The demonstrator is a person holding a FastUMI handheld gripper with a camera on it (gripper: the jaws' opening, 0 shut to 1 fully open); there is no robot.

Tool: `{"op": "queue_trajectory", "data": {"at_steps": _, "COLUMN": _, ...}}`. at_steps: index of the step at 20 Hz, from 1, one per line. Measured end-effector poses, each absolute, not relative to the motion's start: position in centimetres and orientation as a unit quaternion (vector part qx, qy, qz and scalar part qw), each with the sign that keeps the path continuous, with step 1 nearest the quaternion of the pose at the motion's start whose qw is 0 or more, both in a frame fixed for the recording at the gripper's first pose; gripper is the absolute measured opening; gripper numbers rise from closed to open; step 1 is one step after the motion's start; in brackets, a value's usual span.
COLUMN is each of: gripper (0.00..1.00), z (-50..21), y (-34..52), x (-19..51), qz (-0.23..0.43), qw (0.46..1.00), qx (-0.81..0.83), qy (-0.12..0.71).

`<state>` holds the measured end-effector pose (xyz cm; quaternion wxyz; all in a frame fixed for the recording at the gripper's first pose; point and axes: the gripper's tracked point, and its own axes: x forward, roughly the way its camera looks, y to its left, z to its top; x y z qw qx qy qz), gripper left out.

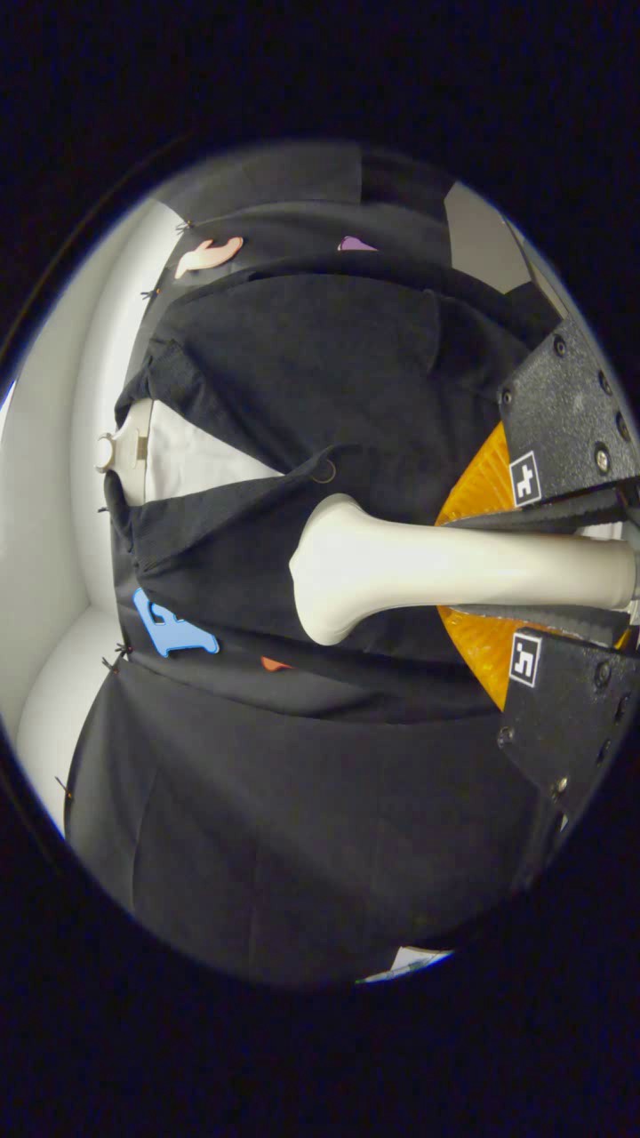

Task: Iron the clothes twice with a garment steamer, once on the left side and once on the right side.

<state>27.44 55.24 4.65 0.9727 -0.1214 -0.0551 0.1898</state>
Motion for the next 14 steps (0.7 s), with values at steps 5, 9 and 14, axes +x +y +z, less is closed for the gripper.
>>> {"op": "queue_trajectory", "data": {"at_steps": 5, "gripper": 0.38, "z": 1.9, "y": 54.6, "x": 27.5, "qz": 0.178, "qw": 0.975, "qx": -0.132, "qy": -0.022}}
{"op": "queue_trajectory", "data": {"at_steps": 9, "gripper": 0.38, "z": -1.3, "y": 53.7, "x": 26.1, "qz": 0.170, "qw": 0.975, "qx": -0.142, "qy": 0.002}}
{"op": "queue_trajectory", "data": {"at_steps": 14, "gripper": 0.38, "z": -4.3, "y": 53.4, "x": 26.2, "qz": 0.161, "qw": 0.975, "qx": -0.152, "qy": 0.035}}
